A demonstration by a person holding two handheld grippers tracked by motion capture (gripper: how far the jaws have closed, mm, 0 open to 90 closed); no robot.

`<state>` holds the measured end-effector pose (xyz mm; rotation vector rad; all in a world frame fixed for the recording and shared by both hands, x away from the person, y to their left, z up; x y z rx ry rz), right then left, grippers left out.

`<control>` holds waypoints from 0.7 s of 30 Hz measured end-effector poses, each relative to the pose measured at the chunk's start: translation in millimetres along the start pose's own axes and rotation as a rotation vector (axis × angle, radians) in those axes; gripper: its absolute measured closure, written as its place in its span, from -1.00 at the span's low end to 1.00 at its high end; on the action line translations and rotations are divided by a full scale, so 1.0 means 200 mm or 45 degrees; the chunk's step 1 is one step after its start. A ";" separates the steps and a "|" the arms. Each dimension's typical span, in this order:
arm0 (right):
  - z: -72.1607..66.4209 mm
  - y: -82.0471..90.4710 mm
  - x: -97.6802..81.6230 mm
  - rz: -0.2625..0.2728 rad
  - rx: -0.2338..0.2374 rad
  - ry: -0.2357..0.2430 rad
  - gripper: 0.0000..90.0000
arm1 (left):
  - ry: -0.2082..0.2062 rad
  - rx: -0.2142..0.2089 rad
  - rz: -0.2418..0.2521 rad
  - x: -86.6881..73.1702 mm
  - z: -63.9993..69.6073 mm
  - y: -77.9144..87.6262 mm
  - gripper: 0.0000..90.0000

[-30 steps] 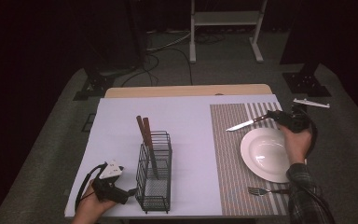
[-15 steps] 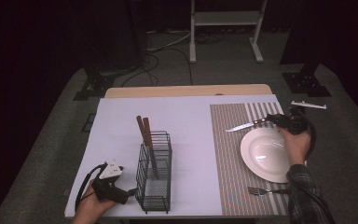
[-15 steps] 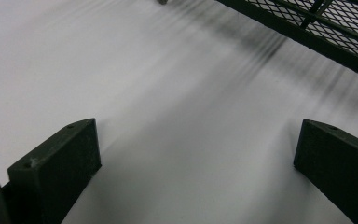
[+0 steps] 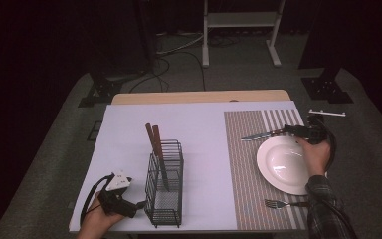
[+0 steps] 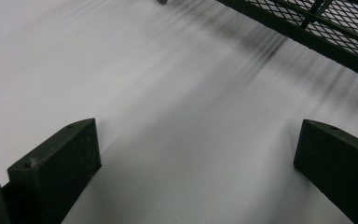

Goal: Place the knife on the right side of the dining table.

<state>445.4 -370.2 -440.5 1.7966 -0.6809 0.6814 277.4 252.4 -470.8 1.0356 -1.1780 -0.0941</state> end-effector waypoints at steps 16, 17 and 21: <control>-0.02 -0.02 0.00 -0.055 -0.070 0.043 -0.17 | 0.000 0.001 0.000 0.00 0.00 0.00 -1.00; -0.02 -0.02 0.00 -0.058 -0.074 0.044 -0.17 | 0.000 0.001 0.000 0.00 0.00 0.00 -1.00; -0.02 -0.02 0.00 -0.061 -0.081 0.039 -0.17 | 0.000 0.001 0.000 0.00 0.00 0.00 -1.00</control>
Point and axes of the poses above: each handheld gripper's, and its own axes: y roughly backward along the jaws, x roughly out of its top, z roughly to its right, the point moved 1 cm from there along -y, roughly forward along the jaws, and after that the axes turned 2 degrees about -x, right-handed, at the moved point
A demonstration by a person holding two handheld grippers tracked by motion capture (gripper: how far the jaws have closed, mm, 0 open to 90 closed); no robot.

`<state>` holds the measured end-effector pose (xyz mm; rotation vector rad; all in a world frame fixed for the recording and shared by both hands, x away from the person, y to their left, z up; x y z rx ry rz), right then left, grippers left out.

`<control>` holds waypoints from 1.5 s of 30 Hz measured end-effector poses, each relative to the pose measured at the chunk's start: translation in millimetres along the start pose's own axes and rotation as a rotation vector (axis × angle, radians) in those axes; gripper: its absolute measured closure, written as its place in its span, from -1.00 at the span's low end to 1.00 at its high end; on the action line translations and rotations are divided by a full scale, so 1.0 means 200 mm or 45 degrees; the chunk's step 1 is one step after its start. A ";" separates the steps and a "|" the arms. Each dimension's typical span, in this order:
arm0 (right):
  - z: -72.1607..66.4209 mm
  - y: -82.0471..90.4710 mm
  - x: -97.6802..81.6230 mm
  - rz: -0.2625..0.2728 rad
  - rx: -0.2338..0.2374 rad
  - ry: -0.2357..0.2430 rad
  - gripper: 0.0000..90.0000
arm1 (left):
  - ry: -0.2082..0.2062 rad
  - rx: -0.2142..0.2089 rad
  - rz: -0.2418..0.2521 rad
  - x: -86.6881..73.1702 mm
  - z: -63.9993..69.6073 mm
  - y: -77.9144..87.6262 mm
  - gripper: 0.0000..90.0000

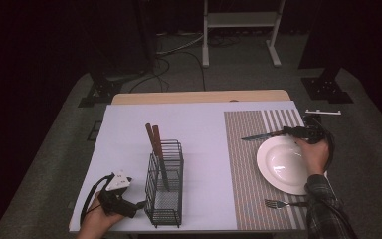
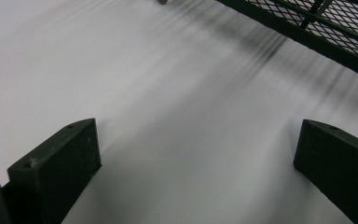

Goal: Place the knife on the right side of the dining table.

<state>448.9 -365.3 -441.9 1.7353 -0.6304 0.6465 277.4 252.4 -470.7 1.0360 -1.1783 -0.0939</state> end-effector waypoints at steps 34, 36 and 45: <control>-0.10 0.07 0.00 0.063 -0.003 0.151 -0.66 | -0.001 -0.001 -0.002 0.00 0.00 0.00 -1.00; -0.13 0.08 -0.01 0.062 0.029 0.174 -0.74 | -0.001 0.000 -0.001 0.00 0.00 0.00 -1.00; -0.32 0.14 -0.04 0.054 0.091 0.296 -0.96 | 0.000 0.000 -0.002 0.00 0.00 0.00 -1.00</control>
Point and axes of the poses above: each handheld gripper's, and its own axes: y roughly backward along the jaws, x roughly out of its top, z roughly to its right, the point moved 1 cm from there along -y, roughly forward along the jaws, and after that the axes turned 2 degrees about -x, right-handed, at the moved point
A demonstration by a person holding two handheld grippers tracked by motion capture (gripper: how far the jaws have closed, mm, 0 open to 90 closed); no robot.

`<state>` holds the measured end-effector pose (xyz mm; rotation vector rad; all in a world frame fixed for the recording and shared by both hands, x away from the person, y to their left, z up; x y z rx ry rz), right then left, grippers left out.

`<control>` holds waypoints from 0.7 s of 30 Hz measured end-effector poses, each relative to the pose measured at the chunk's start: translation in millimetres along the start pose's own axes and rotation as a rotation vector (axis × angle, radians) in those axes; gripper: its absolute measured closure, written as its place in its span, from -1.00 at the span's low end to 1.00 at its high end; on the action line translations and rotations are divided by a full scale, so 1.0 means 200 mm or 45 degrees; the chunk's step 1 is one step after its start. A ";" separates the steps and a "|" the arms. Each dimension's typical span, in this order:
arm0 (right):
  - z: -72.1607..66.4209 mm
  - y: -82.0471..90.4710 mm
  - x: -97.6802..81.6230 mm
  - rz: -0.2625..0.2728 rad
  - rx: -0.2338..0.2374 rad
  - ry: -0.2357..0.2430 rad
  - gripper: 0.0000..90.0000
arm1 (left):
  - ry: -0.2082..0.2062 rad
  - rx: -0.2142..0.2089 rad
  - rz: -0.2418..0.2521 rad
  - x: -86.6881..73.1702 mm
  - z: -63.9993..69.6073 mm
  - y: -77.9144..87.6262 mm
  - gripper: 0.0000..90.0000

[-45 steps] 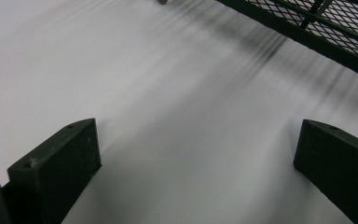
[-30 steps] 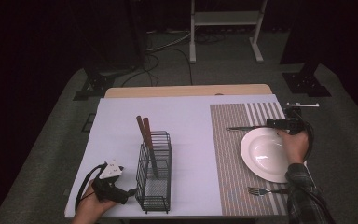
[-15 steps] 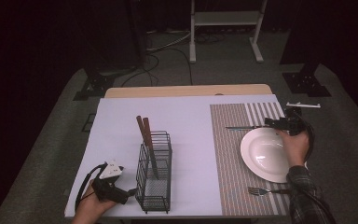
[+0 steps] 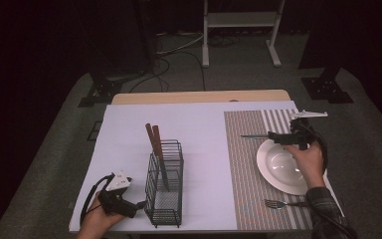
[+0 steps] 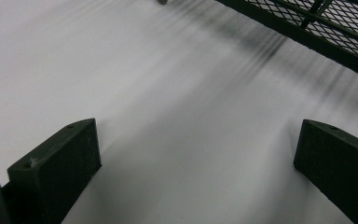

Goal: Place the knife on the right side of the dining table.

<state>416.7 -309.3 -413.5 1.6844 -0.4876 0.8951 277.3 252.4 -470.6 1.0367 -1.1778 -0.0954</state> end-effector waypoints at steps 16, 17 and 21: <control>-0.59 0.07 -0.10 -0.004 0.330 0.353 -0.99 | 0.000 0.000 -0.001 0.00 0.00 0.00 -1.00; -0.62 0.07 -0.12 -0.006 0.349 0.364 -0.99 | 0.000 0.000 -0.001 0.00 0.00 0.00 -1.00; -0.72 0.07 -0.16 -0.022 0.410 0.421 -0.99 | 0.000 0.000 -0.001 0.00 0.00 0.00 -1.00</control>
Point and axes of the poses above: each handheld gripper's, and its own axes: y roughly backward along the jaws, x roughly out of its top, z roughly to its right, the point moved 1 cm from there along -y, roughly forward along the jaws, and after that the axes turned 2 degrees about -x, right-handed, at the moved point
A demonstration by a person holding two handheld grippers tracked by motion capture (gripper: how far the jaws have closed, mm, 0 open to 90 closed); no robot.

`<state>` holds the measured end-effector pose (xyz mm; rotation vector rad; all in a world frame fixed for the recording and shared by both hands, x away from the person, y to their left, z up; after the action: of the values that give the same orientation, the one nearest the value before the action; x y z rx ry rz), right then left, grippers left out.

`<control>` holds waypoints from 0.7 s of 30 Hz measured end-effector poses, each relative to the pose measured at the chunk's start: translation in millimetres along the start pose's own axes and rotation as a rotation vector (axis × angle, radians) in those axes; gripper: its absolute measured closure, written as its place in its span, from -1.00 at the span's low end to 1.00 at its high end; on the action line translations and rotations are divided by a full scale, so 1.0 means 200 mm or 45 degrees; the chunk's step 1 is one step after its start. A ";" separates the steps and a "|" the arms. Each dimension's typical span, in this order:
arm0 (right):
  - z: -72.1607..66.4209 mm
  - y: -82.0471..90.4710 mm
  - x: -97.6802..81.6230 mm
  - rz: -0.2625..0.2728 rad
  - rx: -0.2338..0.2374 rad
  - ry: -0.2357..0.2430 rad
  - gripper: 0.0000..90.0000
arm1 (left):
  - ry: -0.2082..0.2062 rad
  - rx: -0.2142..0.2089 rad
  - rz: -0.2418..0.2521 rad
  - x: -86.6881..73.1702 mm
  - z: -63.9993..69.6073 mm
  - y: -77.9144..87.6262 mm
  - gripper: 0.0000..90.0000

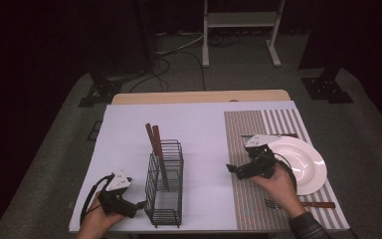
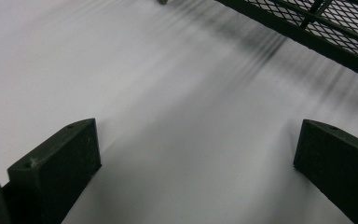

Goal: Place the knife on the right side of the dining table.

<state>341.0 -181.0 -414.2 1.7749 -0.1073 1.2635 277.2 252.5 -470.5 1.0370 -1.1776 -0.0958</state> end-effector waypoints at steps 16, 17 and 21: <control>-0.43 -0.22 -0.13 -0.156 0.265 0.275 -1.00 | 0.000 0.001 0.002 0.00 0.00 0.00 -1.00; -0.47 -0.24 -0.14 -0.180 0.280 0.298 -1.00 | -0.001 0.001 0.003 0.00 0.00 0.00 -1.00; -0.51 -0.27 -0.17 -0.214 0.280 0.352 -1.00 | -0.002 0.001 0.002 0.00 0.00 0.00 -1.00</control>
<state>283.3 -90.9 -469.3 1.7308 0.3428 1.4252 277.3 252.4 -470.6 1.0366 -1.1798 -0.0946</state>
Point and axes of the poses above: each handheld gripper's, and its own axes: y roughly backward along the jaws, x roughly out of its top, z roughly to its right, the point moved 1 cm from there along -y, roughly forward along the jaws, and after that the axes turned 2 degrees about -x, right-handed, at the moved point
